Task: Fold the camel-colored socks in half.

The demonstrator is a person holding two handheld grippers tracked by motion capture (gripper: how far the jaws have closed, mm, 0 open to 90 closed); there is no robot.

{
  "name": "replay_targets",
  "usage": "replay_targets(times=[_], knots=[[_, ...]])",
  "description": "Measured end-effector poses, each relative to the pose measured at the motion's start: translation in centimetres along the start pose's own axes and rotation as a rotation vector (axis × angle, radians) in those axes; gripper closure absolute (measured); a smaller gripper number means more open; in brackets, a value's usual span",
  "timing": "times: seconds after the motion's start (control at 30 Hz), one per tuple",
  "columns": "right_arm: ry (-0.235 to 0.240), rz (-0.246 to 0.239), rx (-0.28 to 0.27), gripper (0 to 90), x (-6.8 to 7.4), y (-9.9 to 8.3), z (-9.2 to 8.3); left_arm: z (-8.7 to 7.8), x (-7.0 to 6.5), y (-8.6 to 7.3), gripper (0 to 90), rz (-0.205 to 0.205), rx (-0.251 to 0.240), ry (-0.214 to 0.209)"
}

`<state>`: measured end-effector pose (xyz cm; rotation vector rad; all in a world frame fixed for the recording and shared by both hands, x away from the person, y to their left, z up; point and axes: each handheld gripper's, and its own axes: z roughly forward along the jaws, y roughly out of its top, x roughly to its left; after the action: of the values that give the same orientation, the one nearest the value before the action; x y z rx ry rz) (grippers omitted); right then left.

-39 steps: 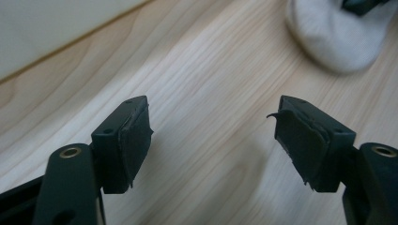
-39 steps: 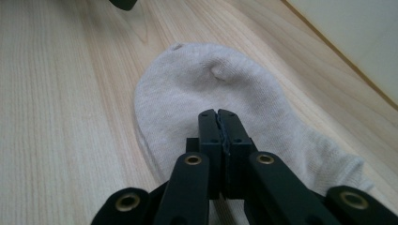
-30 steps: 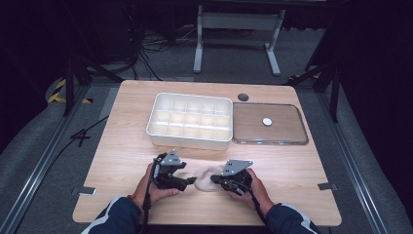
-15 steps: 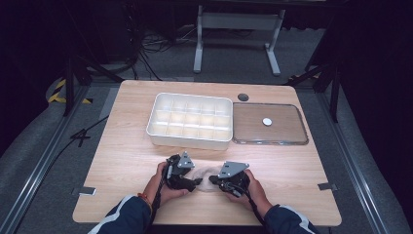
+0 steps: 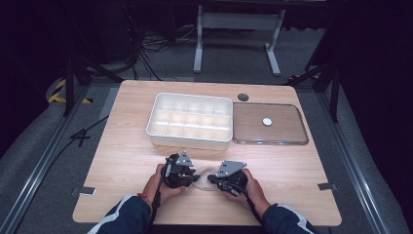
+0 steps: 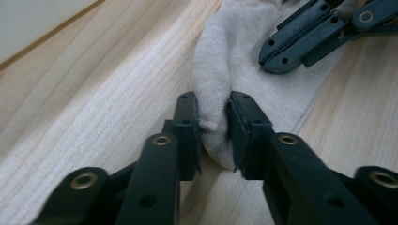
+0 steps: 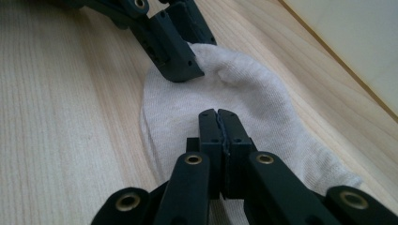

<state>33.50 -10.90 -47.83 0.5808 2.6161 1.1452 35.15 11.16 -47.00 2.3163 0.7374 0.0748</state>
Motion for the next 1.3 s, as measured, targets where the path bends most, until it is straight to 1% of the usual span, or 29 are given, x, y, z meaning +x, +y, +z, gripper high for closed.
replay_targets(times=[0.03,0.07,0.13,0.17,0.33,0.4,0.43,0.47,0.53,0.57,0.6,0.63,0.7,0.8,0.87,0.93,0.97,1.0,1.07,1.13,1.2,1.23,1.3], knots=[[0.001,-0.003,0.000,89.8,0.0,0.0,0.0,-0.1,0.0,0.0,78.3,0.001,0.004,0.001],[0.002,-0.001,0.002,89.8,0.0,0.1,0.1,0.0,-0.1,0.0,78.8,0.000,-0.002,0.005],[0.006,0.002,0.001,89.8,0.0,0.1,0.1,-0.1,-0.2,0.0,81.2,0.018,-0.002,0.010],[0.006,0.003,0.002,89.8,0.0,0.1,0.1,-0.2,-0.3,0.0,81.5,0.021,0.000,0.012],[0.003,-0.006,0.009,89.9,0.0,0.2,0.1,-0.7,-0.5,-0.1,82.4,0.020,-0.023,0.005],[0.008,-0.009,0.013,89.8,-0.1,0.2,0.1,-0.9,-0.5,0.0,82.4,0.023,-0.053,-0.001],[0.008,-0.009,0.013,89.8,-0.1,0.2,0.1,-0.9,-0.5,0.0,82.6,0.023,-0.053,-0.001],[0.013,-0.008,0.025,89.9,-0.2,0.5,0.2,-1.0,-0.6,0.1,82.7,0.019,-0.068,0.001],[0.021,-0.006,0.027,89.9,-0.3,0.6,0.3,-1.1,-0.7,0.1,82.7,0.016,-0.074,-0.006],[0.024,-0.003,0.031,89.9,-0.3,0.7,0.3,-1.2,-0.6,0.1,82.7,0.029,-0.079,-0.001],[0.029,-0.004,0.035,89.9,-0.4,0.8,0.4,-1.2,-0.7,0.1,82.6,0.018,-0.094,-0.003],[0.029,-0.005,0.039,89.9,-0.5,0.9,0.4,-1.3,-0.7,0.1,82.7,0.020,-0.107,-0.012],[0.036,-0.003,0.043,89.9,-0.5,1.0,0.5,-1.5,-0.8,0.2,82.6,0.020,-0.123,-0.015],[0.047,-0.005,0.050,89.8,-0.6,1.3,0.7,-1.5,-0.9,0.3,82.5,0.026,-0.131,-0.013],[0.046,-0.010,0.053,89.9,-0.6,1.4,0.9,-1.6,-0.9,0.3,82.3,0.031,-0.134,-0.014],[0.055,-0.012,0.060,89.9,-0.7,1.6,1.0,-1.6,-1.0,0.4,82.4,0.030,-0.137,-0.011],[0.052,-0.021,0.062,89.9,-0.7,1.8,1.1,-1.6,-1.0,0.4,82.3,0.029,-0.139,-0.006],[0.061,-0.020,0.064,89.9,-0.7,1.9,1.2,-1.5,-1.0,0.4,82.3,0.020,-0.147,-0.006],[0.058,-0.026,0.070,89.8,-0.7,2.1,1.3,-1.6,-1.1,0.5,82.4,0.034,-0.142,0.005],[0.053,-0.030,0.067,89.2,-0.7,2.3,1.5,-1.7,-1.0,0.5,82.5,0.030,-0.137,0.014],[0.047,-0.027,0.062,85.5,-0.7,2.3,1.3,-1.8,-0.8,0.3,82.6,0.022,-0.123,0.025],[0.040,-0.032,0.048,85.3,-0.7,2.4,1.0,-1.9,-0.7,0.2,82.7,0.019,-0.123,0.027],[0.017,-0.017,0.010,86.2,-1.0,2.6,0.2,-1.9,-0.6,0.2,82.7,0.013,-0.125,0.027]])
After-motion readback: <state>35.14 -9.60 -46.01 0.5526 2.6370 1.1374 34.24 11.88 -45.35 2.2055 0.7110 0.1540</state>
